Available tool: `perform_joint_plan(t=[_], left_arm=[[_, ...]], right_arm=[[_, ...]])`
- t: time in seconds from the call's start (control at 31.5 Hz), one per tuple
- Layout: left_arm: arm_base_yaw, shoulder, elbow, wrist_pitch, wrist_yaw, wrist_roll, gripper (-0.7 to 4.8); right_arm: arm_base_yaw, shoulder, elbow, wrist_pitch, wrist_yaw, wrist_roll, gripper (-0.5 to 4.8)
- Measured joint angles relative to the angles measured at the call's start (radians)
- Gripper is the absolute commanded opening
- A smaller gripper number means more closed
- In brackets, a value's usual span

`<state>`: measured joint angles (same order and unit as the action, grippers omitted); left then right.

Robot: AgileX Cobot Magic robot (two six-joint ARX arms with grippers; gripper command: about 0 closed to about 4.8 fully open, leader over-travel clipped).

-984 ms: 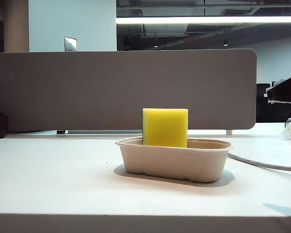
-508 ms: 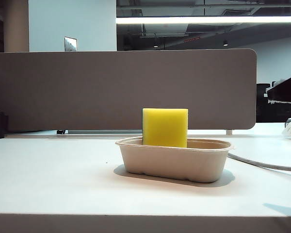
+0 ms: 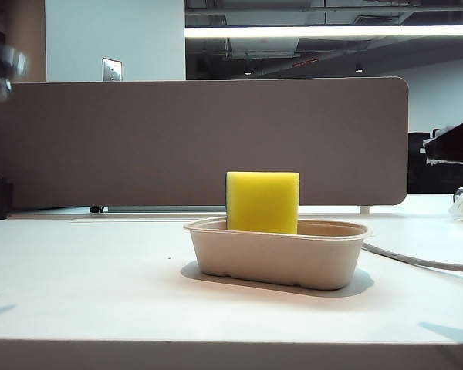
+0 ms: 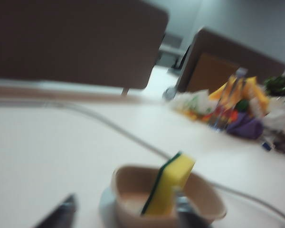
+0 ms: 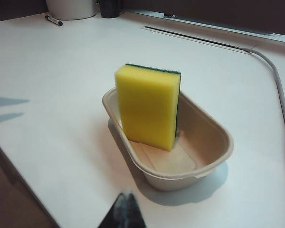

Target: Take out the cleaning sponge from the paper lunch box and place it on the table.

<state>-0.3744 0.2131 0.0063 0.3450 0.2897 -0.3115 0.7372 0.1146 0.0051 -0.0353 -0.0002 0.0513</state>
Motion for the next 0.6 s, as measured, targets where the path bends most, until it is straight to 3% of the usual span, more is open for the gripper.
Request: perform_joint_plan(t=[0.1,0.25,0.41,0.6], left_arm=[[-0.027,0.0,0.004,0.09,0.009,0.006,4.7],[-0.11,0.031,0.066,0.132,0.022,0.021,4.71],[-0.217,0.173,0.117,0.137,0.006,0.168,4.71],[-0.303,0.504,0.192,0.245,-0.047,0.349,4.71]], right_arm=[[0.0,0.0,0.0,0.0,0.0,0.0,-0.05],[0.0,0.0,0.0,0.0,0.0,0.0,-0.05],[0.0,0.0,0.0,0.0,0.0,0.0,-0.05],[0.0,0.0,0.0,0.0,0.0,0.0,-0.05]])
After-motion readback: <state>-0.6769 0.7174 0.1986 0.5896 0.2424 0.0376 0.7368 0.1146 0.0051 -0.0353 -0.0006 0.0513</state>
